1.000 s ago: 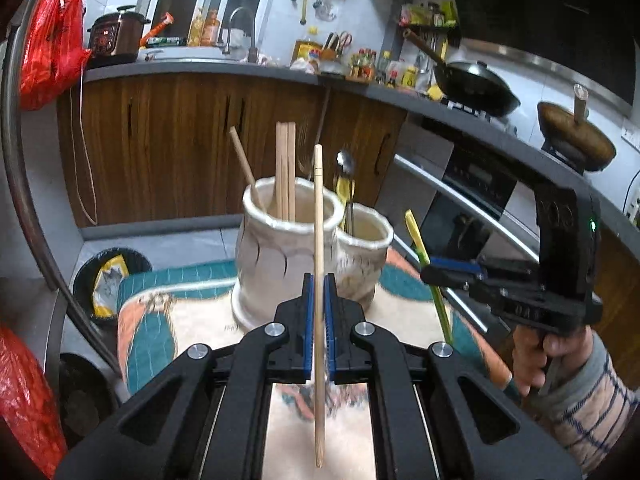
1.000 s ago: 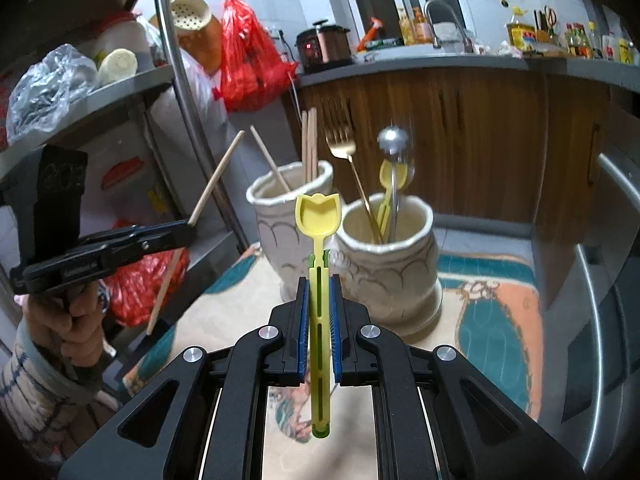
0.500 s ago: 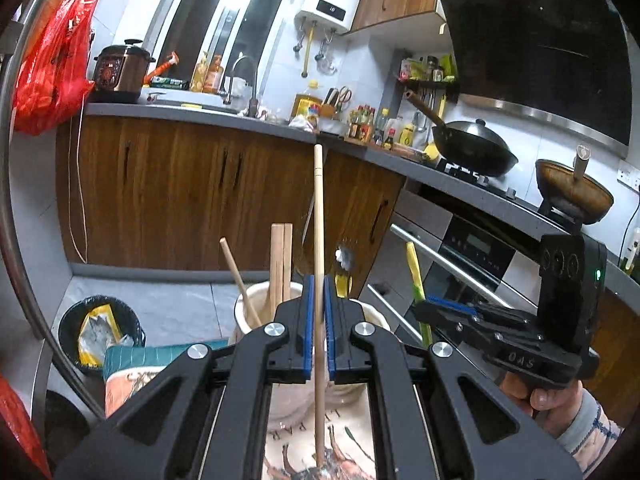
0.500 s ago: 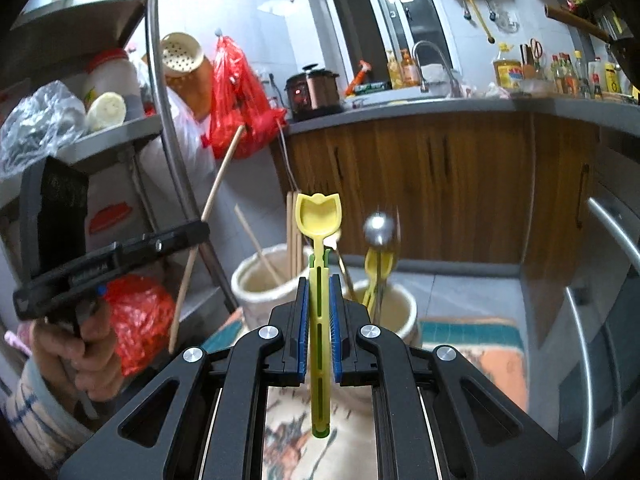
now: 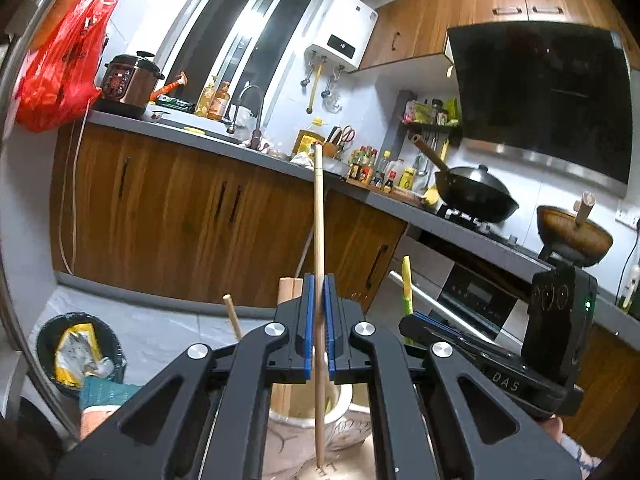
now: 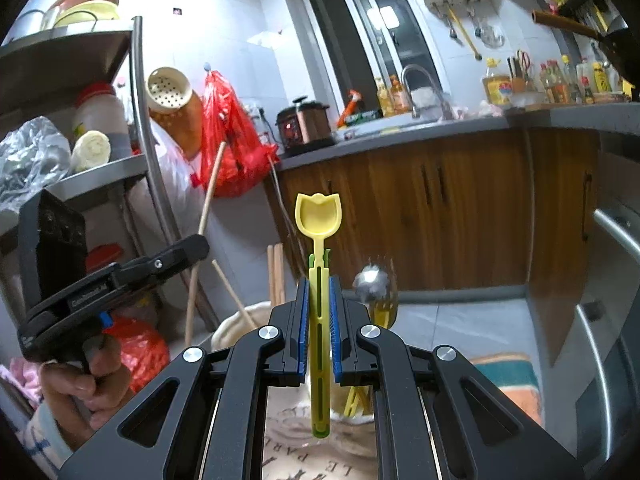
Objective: Organize utensils
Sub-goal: 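Carry the chopstick with the left tool while the right tool carries the yellow utensil to the holder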
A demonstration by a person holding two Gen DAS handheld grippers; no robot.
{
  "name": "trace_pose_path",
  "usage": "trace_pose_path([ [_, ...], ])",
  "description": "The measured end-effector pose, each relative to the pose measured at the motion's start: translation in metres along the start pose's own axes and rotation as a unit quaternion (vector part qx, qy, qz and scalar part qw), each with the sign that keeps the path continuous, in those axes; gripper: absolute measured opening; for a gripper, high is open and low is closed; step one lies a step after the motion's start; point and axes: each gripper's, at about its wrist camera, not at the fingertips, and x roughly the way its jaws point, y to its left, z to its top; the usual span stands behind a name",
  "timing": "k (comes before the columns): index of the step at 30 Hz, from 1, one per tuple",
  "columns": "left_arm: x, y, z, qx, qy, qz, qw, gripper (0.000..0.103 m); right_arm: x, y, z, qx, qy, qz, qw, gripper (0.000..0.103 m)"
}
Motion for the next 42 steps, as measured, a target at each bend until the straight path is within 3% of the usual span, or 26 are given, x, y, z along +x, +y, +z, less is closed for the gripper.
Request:
trace_pose_path([
  [9,0.019,-0.002,0.000,-0.009,-0.034,-0.010,0.9993,0.004,0.008,-0.014,0.003,0.009,-0.024,-0.008,1.000,0.010],
  [17,0.026,0.004,0.001,-0.009,-0.064,0.014,0.9978,0.004,0.025,-0.016,-0.009,-0.003,-0.012,-0.026,1.000,0.010],
  [21,0.029,0.007,-0.008,0.005,-0.055,0.033,0.9979,0.004,0.028,-0.014,-0.015,-0.010,-0.004,-0.029,1.000,0.010],
  [34,0.025,-0.009,-0.049,0.056,-0.002,0.044,0.9975,0.005,0.023,-0.005,-0.031,-0.042,0.031,-0.052,0.997,0.010],
  [42,0.013,-0.009,-0.052,0.062,0.014,0.068,0.9956,0.005,0.027,-0.004,-0.039,-0.052,0.069,-0.073,0.994,0.010],
])
